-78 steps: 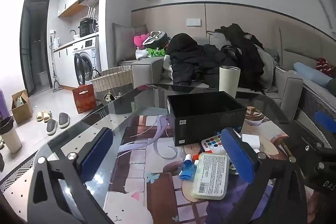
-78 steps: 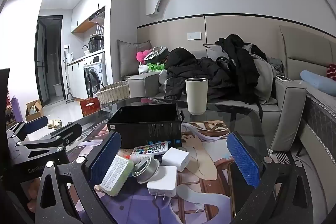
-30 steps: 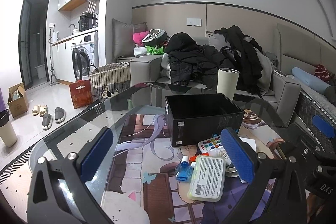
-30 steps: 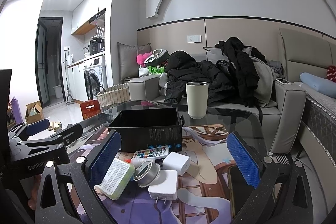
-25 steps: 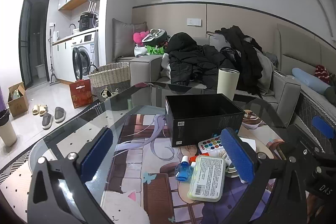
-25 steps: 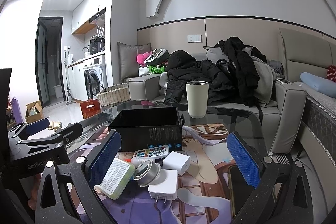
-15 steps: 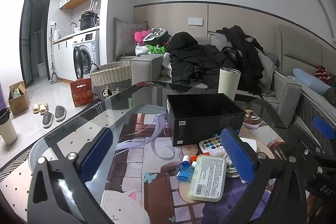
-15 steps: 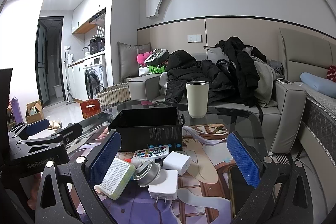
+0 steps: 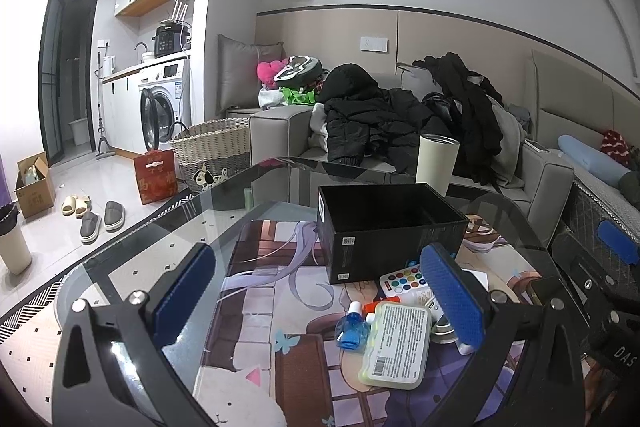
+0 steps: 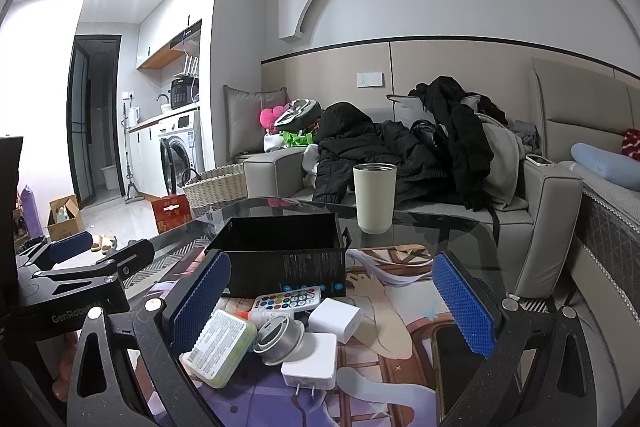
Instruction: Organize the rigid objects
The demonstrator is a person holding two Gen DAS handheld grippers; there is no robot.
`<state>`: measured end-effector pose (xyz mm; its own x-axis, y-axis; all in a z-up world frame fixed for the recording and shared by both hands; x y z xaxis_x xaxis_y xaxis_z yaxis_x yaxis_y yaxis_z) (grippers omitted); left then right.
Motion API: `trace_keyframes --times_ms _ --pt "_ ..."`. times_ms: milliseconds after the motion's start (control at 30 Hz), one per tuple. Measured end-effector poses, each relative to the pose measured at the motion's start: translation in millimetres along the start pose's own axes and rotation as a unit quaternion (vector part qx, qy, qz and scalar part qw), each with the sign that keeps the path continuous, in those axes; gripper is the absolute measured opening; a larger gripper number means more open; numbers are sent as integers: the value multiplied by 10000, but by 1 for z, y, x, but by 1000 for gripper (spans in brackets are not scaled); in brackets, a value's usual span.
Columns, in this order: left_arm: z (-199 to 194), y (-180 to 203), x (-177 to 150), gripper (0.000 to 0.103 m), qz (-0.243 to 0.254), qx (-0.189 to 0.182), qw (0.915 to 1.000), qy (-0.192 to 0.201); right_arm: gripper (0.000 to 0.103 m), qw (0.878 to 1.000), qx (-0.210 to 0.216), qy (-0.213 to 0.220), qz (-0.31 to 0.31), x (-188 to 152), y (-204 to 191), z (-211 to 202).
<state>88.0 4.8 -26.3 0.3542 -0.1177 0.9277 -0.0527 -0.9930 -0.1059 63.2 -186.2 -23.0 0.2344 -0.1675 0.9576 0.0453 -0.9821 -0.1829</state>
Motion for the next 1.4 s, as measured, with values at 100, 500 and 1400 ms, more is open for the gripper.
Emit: trace_keyframes --times_ms 100,500,1400 --pt "0 -1 0 103 5 -5 10000 -9 103 10000 8 27 -14 -1 0 0" --pt "3 -1 4 102 10 39 10000 -77 103 9999 -12 86 -137 1 0 0" --pt "58 73 -71 63 889 -1526 9594 -2199 102 9617 -320 -2676 -499 -67 33 95"
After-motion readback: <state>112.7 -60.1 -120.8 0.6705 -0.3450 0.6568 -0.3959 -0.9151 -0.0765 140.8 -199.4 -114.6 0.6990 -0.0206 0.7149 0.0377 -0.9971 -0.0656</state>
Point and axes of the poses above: each gripper's, at about its wrist camera, not at the fingertips, and z roughly the way its jaws point, y to its right, x to its top, the point moved 9 cm from there along z, roughly the way its jaws point, and after that the axes turned 10 degrees about z, right-handed, at the moved point
